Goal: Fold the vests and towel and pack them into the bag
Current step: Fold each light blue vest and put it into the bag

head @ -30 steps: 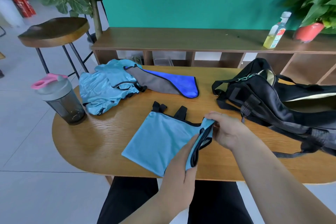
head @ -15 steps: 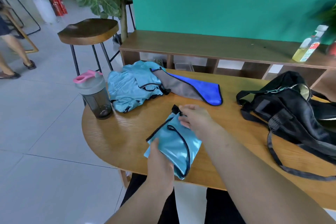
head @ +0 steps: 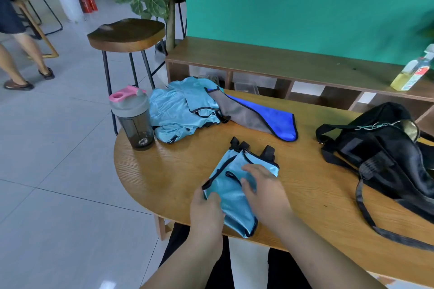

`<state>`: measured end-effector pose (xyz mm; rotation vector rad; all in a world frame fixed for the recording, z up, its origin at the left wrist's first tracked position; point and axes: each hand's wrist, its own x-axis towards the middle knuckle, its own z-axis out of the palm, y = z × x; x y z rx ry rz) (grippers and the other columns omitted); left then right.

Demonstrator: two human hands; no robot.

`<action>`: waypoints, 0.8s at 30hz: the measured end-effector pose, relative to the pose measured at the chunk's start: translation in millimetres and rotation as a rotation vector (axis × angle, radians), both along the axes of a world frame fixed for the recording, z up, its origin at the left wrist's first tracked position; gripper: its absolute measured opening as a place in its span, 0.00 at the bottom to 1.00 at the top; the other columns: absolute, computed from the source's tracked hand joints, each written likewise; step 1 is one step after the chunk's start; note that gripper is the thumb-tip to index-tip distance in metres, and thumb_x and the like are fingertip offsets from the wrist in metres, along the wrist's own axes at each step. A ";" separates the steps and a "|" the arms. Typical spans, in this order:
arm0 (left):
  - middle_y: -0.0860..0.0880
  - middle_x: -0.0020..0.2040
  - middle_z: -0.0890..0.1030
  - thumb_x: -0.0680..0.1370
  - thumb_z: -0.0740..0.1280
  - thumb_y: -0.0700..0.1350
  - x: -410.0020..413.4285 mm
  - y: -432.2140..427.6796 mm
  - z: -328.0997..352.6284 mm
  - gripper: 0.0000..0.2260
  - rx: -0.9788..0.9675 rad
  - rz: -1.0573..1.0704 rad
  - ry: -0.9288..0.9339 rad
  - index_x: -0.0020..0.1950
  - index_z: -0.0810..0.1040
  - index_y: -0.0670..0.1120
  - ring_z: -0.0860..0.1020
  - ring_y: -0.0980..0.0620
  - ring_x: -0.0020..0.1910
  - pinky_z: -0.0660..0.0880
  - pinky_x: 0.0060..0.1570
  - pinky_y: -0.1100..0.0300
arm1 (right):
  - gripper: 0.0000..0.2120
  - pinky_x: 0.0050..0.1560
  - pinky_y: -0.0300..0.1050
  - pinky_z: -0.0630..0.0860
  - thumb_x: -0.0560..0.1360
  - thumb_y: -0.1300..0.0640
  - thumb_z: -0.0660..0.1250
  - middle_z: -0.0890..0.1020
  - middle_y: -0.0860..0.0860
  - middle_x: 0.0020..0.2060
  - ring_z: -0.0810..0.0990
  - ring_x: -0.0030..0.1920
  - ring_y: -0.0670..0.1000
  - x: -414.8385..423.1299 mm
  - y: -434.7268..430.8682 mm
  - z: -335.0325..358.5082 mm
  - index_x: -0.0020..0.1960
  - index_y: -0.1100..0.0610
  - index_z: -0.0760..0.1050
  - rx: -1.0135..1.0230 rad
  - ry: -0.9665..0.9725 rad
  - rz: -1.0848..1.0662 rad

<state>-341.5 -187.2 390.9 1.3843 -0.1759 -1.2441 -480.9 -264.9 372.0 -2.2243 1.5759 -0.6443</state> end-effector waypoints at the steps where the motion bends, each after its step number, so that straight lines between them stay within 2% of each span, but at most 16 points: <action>1: 0.49 0.53 0.86 0.82 0.59 0.34 2.0 0.9 -0.1 0.19 -0.018 -0.007 -0.094 0.66 0.77 0.53 0.85 0.52 0.47 0.82 0.45 0.57 | 0.23 0.74 0.38 0.66 0.84 0.45 0.64 0.72 0.43 0.76 0.69 0.75 0.44 2.9 1.5 -3.8 0.77 0.50 0.72 0.030 0.072 0.032; 3: 0.52 0.59 0.82 0.82 0.62 0.37 7.2 1.8 1.7 0.20 -0.031 -0.030 -0.281 0.70 0.71 0.56 0.84 0.54 0.51 0.79 0.44 0.63 | 0.28 0.81 0.43 0.57 0.84 0.40 0.61 0.65 0.44 0.80 0.59 0.81 0.45 9.0 2.8 -12.3 0.81 0.50 0.66 0.053 0.169 0.067; 5: 0.53 0.66 0.77 0.82 0.64 0.40 15.6 1.5 2.5 0.21 -0.047 -0.076 -0.509 0.73 0.69 0.55 0.79 0.56 0.61 0.76 0.53 0.63 | 0.30 0.83 0.45 0.51 0.84 0.39 0.60 0.62 0.45 0.82 0.54 0.83 0.46 13.2 3.5 -17.6 0.83 0.50 0.63 0.046 0.205 0.077; 7: 0.55 0.72 0.71 0.81 0.65 0.42 27.4 -3.6 -0.2 0.23 -0.070 -0.181 -0.816 0.76 0.69 0.53 0.70 0.56 0.71 0.71 0.68 0.57 | 0.30 0.82 0.44 0.47 0.85 0.39 0.59 0.61 0.45 0.83 0.53 0.84 0.47 14.7 3.7 -21.2 0.83 0.50 0.62 0.024 0.219 0.093; 9: 0.58 0.72 0.70 0.82 0.65 0.43 39.8 -13.6 -3.7 0.22 -0.151 -0.355 -1.061 0.77 0.70 0.53 0.67 0.58 0.73 0.67 0.74 0.57 | 0.28 0.81 0.42 0.47 0.85 0.42 0.60 0.63 0.45 0.82 0.54 0.83 0.46 14.4 3.3 -24.5 0.82 0.51 0.64 -0.003 0.216 0.104; 10: 0.59 0.72 0.71 0.83 0.65 0.43 44.7 -21.3 -6.3 0.22 -0.192 -0.470 -1.111 0.77 0.70 0.54 0.67 0.59 0.72 0.67 0.74 0.58 | 0.27 0.81 0.42 0.48 0.85 0.43 0.61 0.65 0.45 0.81 0.56 0.83 0.46 14.0 2.5 -25.3 0.81 0.50 0.66 -0.010 0.197 0.100; 13: 0.56 0.74 0.72 0.83 0.64 0.42 54.3 -47.5 -18.1 0.24 -0.236 -0.704 -1.139 0.79 0.69 0.53 0.70 0.57 0.72 0.69 0.74 0.55 | 0.23 0.79 0.37 0.57 0.85 0.45 0.62 0.71 0.44 0.77 0.64 0.79 0.44 13.9 -2.3 -23.1 0.78 0.50 0.72 0.022 0.093 0.035; 15: 0.54 0.69 0.76 0.83 0.63 0.41 55.2 -61.5 -23.3 0.21 -0.208 -0.717 -1.085 0.76 0.72 0.55 0.74 0.55 0.67 0.73 0.70 0.52 | 0.21 0.75 0.36 0.62 0.85 0.46 0.63 0.74 0.44 0.74 0.67 0.76 0.44 18.1 -7.3 -19.4 0.76 0.51 0.74 0.067 0.003 -0.045; 17: 0.55 0.64 0.79 0.82 0.61 0.40 54.6 -71.2 -27.8 0.20 -0.187 -0.699 -1.038 0.71 0.75 0.57 0.75 0.54 0.64 0.75 0.67 0.51 | 0.20 0.70 0.40 0.70 0.85 0.46 0.64 0.77 0.46 0.69 0.71 0.72 0.46 25.7 -14.8 -16.0 0.73 0.51 0.76 0.101 -0.062 -0.137; 19: 0.53 0.66 0.78 0.82 0.61 0.38 54.2 -77.2 -34.3 0.21 -0.152 -0.708 -1.065 0.74 0.75 0.55 0.74 0.51 0.66 0.75 0.68 0.50 | 0.19 0.61 0.42 0.77 0.83 0.45 0.66 0.79 0.47 0.64 0.76 0.64 0.48 35.3 -23.2 -13.0 0.71 0.52 0.78 0.134 -0.103 -0.232; 22: 0.52 0.69 0.77 0.81 0.64 0.36 56.3 -81.5 -44.4 0.25 -0.128 -0.726 -1.089 0.77 0.73 0.52 0.73 0.50 0.69 0.75 0.69 0.49 | 0.21 0.47 0.43 0.79 0.81 0.40 0.69 0.81 0.47 0.58 0.81 0.54 0.48 51.8 -35.0 -7.2 0.68 0.51 0.78 0.169 -0.069 -0.324; 24: 0.55 0.68 0.78 0.79 0.66 0.35 58.6 -81.5 -48.9 0.27 -0.135 -0.729 -1.062 0.76 0.73 0.54 0.74 0.51 0.68 0.76 0.68 0.50 | 0.22 0.42 0.44 0.77 0.79 0.38 0.70 0.81 0.48 0.57 0.81 0.52 0.50 61.7 -42.2 -4.4 0.65 0.51 0.77 0.198 -0.036 -0.384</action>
